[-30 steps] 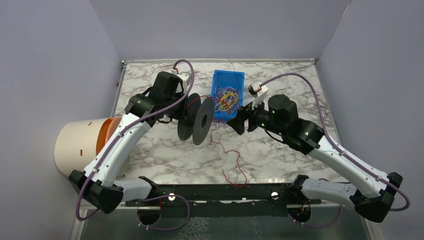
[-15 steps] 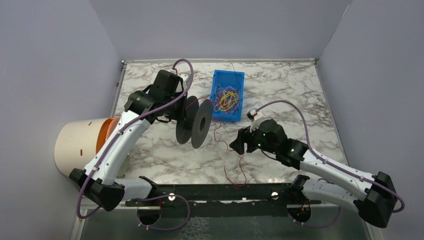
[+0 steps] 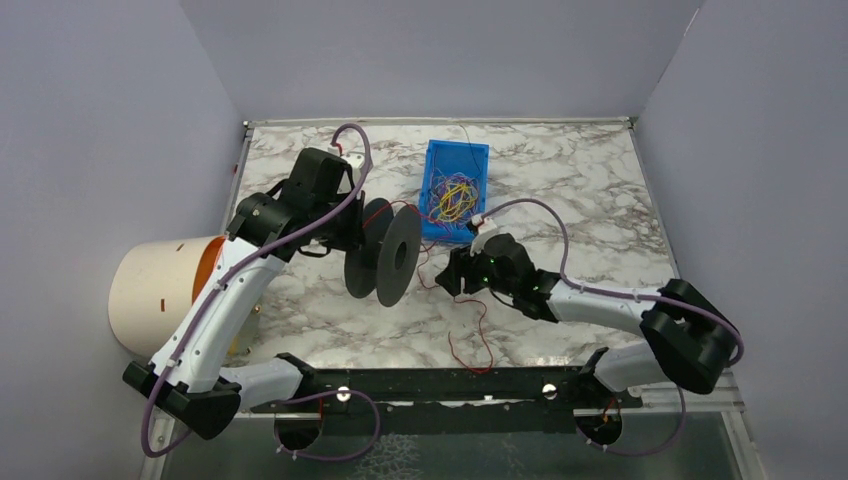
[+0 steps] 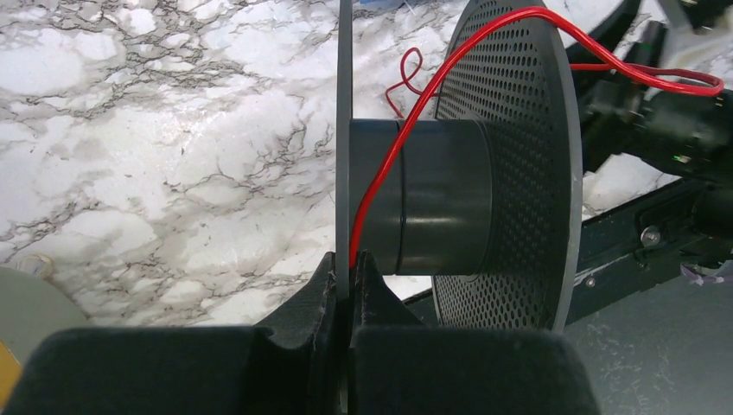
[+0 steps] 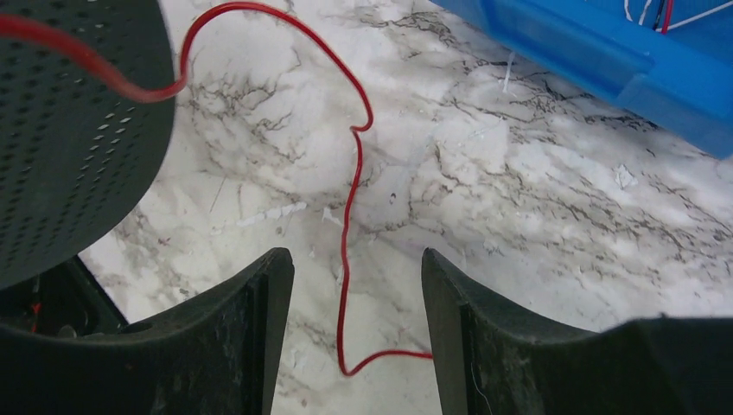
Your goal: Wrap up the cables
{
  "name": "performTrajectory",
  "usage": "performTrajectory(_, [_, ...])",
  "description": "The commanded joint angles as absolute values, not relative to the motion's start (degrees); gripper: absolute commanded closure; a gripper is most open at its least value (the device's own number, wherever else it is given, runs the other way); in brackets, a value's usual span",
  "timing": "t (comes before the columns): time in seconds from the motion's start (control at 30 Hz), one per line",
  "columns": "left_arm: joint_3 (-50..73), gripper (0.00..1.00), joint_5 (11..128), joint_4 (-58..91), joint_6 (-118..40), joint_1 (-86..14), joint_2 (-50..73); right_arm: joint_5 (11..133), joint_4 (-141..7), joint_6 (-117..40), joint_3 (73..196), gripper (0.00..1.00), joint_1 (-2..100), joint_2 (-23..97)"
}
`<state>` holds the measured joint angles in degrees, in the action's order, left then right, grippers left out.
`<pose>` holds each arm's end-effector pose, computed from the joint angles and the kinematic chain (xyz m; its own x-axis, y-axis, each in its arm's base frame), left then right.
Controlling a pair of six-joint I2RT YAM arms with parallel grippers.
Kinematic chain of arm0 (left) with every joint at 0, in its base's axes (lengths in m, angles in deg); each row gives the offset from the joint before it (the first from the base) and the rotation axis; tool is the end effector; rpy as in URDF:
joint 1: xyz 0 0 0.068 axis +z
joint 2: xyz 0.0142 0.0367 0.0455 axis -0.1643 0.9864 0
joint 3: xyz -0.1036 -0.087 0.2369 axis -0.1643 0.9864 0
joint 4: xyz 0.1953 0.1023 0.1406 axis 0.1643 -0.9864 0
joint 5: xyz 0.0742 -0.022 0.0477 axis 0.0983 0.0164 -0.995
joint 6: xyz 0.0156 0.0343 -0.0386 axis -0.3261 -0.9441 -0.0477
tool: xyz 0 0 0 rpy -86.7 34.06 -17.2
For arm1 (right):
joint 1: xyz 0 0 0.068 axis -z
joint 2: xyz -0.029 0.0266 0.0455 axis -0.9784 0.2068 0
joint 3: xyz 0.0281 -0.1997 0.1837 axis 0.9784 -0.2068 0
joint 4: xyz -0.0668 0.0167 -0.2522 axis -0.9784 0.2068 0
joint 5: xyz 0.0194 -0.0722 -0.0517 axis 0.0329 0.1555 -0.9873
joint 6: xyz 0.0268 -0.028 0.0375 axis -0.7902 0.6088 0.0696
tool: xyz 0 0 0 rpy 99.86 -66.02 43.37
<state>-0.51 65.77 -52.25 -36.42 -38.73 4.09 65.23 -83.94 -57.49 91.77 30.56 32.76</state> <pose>0.1808 -0.1045 0.4013 -0.7805 0.1523 -0.6063 0.3466 0.9126 -0.2170 0.1848 0.2028 0.1915 -0.6089 -0.0254 -0.7928 -0.5395 0.7460 0.3905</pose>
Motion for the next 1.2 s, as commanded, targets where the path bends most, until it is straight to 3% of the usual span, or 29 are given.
performTrajectory(0.0, [-0.6,1.0,67.7,-51.3,-35.2,-38.9,2.1,67.6,-95.8,-58.2,94.7,0.41,31.4,39.6])
performTrajectory(0.47, [0.2,1.0,68.0,-51.4,-35.4,-38.9,0.8,70.7,-103.4,-61.2,99.9,0.42,32.9,53.8])
performTrajectory(0.67, [0.3,1.0,68.3,-51.4,-35.3,-39.0,0.2,72.4,-107.5,-62.9,101.8,0.49,33.3,57.8])
performTrajectory(0.77, [0.5,1.0,68.6,-51.4,-35.2,-39.0,-0.2,72.7,-107.3,-63.2,103.3,0.6,33.6,59.3])
performTrajectory(0.93, [0.8,1.0,68.6,-52.1,-34.9,-39.0,-1.2,71.5,-105.7,-63.2,102.6,0.95,35.0,57.9])
performTrajectory(1.17, [1.6,1.0,71.7,-51.0,-35.7,-39.3,-1.7,68.8,-100.0,-63.2,95.4,0.99,39.6,46.1])
